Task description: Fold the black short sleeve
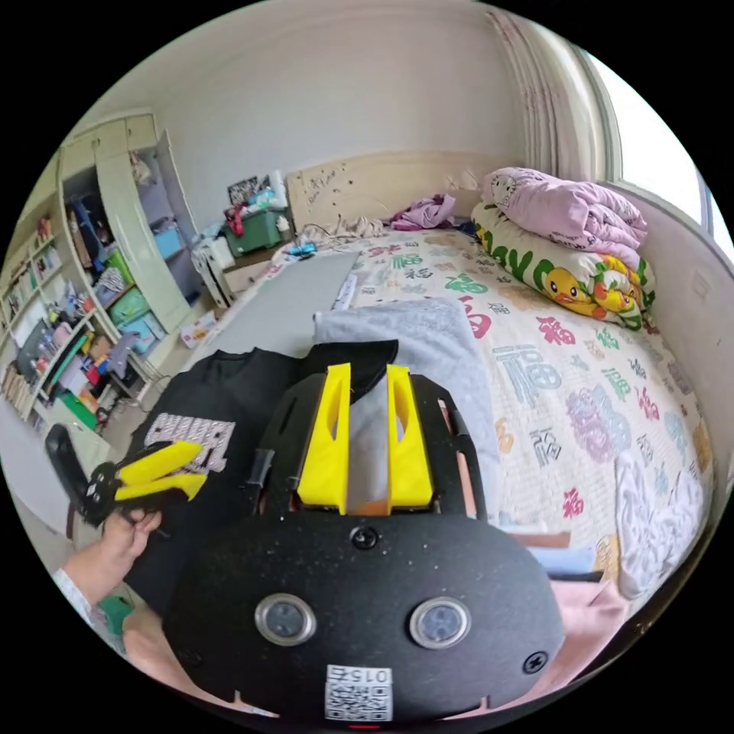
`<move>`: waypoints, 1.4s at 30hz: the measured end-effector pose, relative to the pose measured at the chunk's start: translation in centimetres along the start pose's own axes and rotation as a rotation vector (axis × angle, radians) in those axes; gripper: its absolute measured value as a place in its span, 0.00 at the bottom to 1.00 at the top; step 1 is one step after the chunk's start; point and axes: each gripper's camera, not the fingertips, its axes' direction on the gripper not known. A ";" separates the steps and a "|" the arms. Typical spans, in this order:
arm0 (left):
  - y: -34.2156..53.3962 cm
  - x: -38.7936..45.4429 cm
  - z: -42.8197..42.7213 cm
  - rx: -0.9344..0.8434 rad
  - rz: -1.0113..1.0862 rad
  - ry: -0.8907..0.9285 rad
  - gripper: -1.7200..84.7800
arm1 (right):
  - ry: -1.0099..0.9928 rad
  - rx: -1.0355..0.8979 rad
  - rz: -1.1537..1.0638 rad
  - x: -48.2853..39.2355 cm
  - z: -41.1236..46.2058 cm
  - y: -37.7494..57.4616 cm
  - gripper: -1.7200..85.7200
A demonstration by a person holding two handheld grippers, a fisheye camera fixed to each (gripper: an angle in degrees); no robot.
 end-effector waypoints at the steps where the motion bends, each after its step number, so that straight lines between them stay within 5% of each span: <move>1: -0.7 -0.2 1.6 0.018 -0.002 0.003 0.15 | 0.046 -0.025 0.028 0.0 2.3 -2.4 0.11; 10: -3.1 -1.1 11.4 0.050 0.002 0.023 0.11 | 0.231 -0.272 0.038 -0.8 14.6 -8.7 0.12; 15: -2.2 -2.8 12.3 0.077 -0.063 0.023 0.03 | 0.282 -0.197 -0.022 -3.4 13.6 -9.1 0.02; 23: 6.6 -6.8 2.6 0.283 -0.248 -0.052 0.04 | -0.127 0.020 -0.321 -19.8 7.6 -10.6 0.03; 28: 12.5 -8.8 -0.8 0.193 -0.278 0.029 0.08 | -0.276 -0.191 -0.627 -31.3 11.2 -5.9 0.13; 35: 12.0 -14.8 -6.8 0.150 -0.241 -0.082 0.10 | -0.301 -0.202 -0.634 -24.3 9.2 1.4 0.12; 42: 5.7 -25.4 0.5 -0.157 -0.337 -0.171 0.14 | -0.260 -0.284 -0.779 -22.0 10.1 12.3 0.13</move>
